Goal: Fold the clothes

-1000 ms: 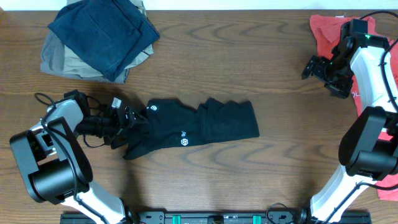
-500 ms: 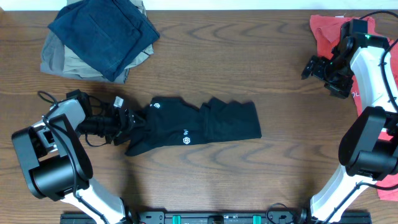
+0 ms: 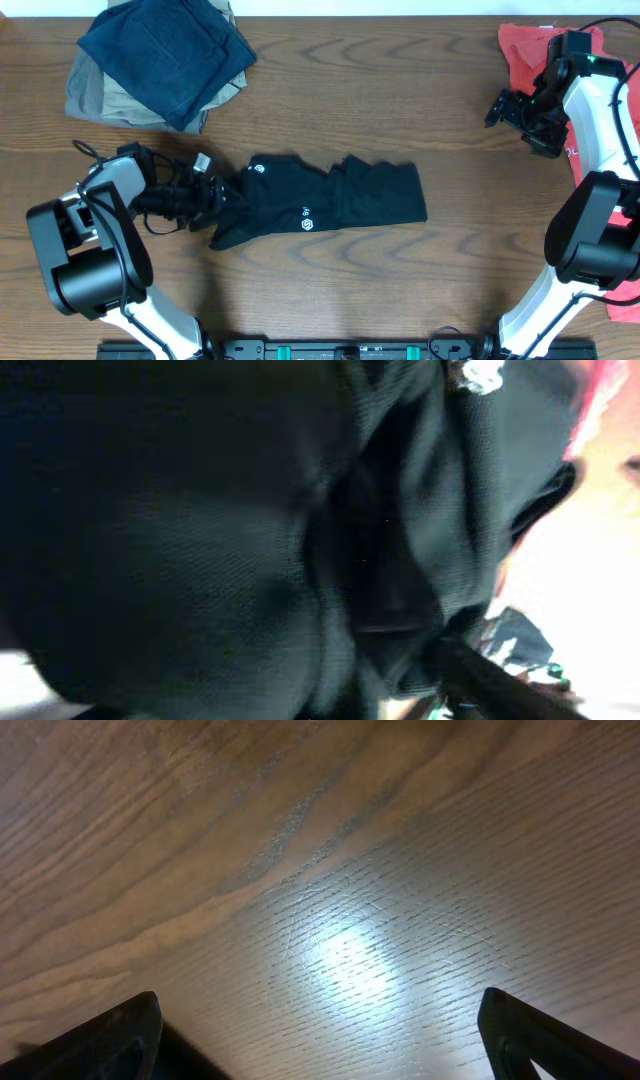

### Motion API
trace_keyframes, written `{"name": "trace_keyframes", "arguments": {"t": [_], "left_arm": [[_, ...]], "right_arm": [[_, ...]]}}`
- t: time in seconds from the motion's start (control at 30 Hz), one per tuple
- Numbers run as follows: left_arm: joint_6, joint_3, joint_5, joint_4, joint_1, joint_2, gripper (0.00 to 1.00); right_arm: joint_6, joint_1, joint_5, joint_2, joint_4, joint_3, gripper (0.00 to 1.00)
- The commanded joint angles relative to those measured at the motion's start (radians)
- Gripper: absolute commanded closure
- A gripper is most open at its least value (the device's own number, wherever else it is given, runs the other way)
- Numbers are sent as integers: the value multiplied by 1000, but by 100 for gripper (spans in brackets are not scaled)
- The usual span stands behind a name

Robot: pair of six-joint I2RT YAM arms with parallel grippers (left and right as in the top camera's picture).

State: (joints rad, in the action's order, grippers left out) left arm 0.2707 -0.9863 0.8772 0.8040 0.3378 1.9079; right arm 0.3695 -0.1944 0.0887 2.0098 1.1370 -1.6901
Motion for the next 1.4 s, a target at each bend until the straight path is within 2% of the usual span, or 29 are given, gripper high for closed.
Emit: {"name": "trace_keyframes", "arguments": {"t": [0.0,0.07,0.13,0.17,0.2,0.47,0.63,0.93,1.37], "left_arm": [[39,27,-77,-13,-8,43,55],[37,27,-77,-13,-8,43,73],[31,27,-77,-13,-8,43,81],[31,27,-77,-13,-8,43,90],[31,26,-77,-13,-8,43,94],[-32,-26,-94,10,-7,31,94],[-147,-74,-267,51,-7,-29,94],[-243,-132,-462,127,-7,-232,94],[-291,-138,-485,162,-8,-447,94]], "right_arm": [[-15,-5,-7,8,0,-17,1],[-15,-5,-7,8,1,-17,1],[-15,-5,-7,8,0,-17,1],[-15,-5,-7,8,0,-17,1],[-15,-5,-7,8,0,-17,1],[-15,-5,-7,8,1,-17,1],[-15,-5,-7,8,0,-17,1],[-15,-5,-6,8,0,-17,1],[-15,-4,-7,8,1,-17,1]]}}
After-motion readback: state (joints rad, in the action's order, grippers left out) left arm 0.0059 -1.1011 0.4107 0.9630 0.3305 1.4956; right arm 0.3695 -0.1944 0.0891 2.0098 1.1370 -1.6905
